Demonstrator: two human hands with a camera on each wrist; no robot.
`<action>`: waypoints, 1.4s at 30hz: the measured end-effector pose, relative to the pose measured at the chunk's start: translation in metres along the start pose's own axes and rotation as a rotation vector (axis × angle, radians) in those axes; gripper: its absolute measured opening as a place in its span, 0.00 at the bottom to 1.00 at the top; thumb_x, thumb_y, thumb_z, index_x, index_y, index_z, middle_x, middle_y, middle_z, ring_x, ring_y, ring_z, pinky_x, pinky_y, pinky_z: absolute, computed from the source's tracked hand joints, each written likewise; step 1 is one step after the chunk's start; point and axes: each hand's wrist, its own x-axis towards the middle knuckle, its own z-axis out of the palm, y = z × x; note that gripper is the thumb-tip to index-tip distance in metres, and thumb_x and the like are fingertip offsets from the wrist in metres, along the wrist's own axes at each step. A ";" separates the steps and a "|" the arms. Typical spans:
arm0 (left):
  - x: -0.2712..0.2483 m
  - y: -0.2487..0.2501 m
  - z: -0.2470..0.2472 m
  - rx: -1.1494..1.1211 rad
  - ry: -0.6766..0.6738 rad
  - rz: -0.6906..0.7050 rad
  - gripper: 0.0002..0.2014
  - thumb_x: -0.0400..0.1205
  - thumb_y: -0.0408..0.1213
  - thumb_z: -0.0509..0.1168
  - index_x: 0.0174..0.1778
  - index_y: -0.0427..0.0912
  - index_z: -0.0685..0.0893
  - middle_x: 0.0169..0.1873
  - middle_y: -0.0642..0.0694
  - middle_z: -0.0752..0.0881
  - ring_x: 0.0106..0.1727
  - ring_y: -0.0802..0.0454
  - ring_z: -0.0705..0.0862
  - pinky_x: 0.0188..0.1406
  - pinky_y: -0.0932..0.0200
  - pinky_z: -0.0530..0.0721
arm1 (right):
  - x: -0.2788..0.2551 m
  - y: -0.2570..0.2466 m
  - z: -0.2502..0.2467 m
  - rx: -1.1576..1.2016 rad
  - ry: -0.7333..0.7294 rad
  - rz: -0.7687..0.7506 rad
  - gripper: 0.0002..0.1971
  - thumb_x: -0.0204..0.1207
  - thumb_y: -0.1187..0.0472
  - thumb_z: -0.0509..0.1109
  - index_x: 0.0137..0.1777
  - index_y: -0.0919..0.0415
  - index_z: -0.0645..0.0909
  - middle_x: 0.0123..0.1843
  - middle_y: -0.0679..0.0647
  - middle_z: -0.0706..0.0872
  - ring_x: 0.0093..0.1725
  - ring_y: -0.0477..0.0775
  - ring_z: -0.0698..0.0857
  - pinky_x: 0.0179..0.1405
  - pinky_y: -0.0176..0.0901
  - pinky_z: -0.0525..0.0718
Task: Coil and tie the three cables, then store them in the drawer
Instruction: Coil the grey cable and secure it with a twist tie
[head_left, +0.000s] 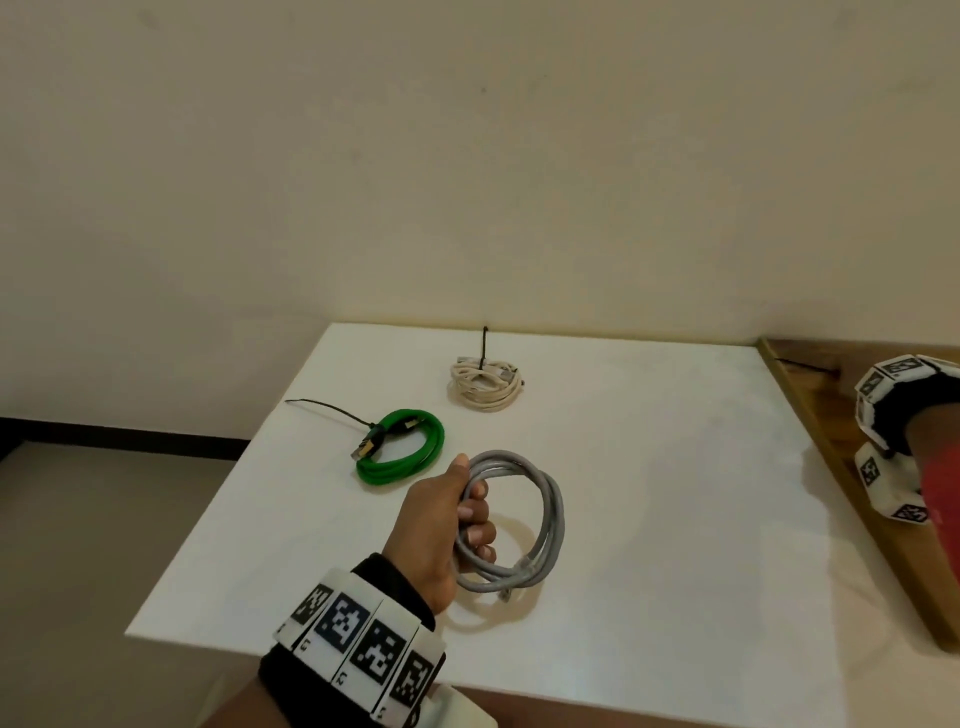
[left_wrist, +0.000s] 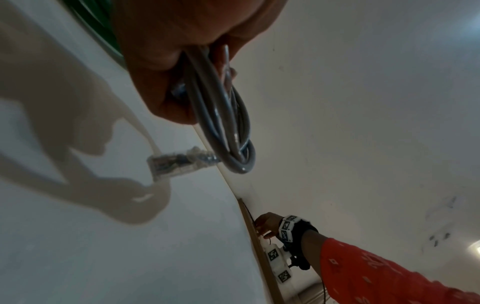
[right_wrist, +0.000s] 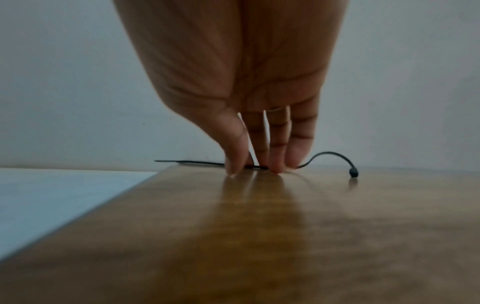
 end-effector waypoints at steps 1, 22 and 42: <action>0.000 0.000 -0.001 -0.004 0.002 -0.001 0.22 0.86 0.47 0.49 0.26 0.43 0.70 0.11 0.54 0.64 0.13 0.58 0.62 0.21 0.65 0.63 | 0.026 0.004 0.005 0.056 0.036 -0.035 0.11 0.54 0.60 0.79 0.34 0.57 0.81 0.40 0.49 0.79 0.42 0.47 0.80 0.46 0.42 0.87; -0.089 0.000 -0.013 -0.029 0.125 0.143 0.21 0.86 0.44 0.49 0.28 0.42 0.69 0.09 0.54 0.65 0.11 0.57 0.62 0.25 0.63 0.59 | -0.270 -0.005 0.043 0.775 0.235 -0.933 0.15 0.69 0.71 0.74 0.33 0.48 0.81 0.33 0.48 0.87 0.34 0.42 0.85 0.38 0.24 0.79; -0.184 -0.025 0.002 0.150 0.118 0.392 0.21 0.86 0.44 0.49 0.28 0.41 0.70 0.08 0.55 0.65 0.15 0.57 0.61 0.20 0.66 0.61 | -0.433 -0.015 0.102 1.093 0.078 -0.906 0.08 0.76 0.69 0.64 0.42 0.68 0.85 0.21 0.53 0.84 0.14 0.44 0.79 0.17 0.33 0.78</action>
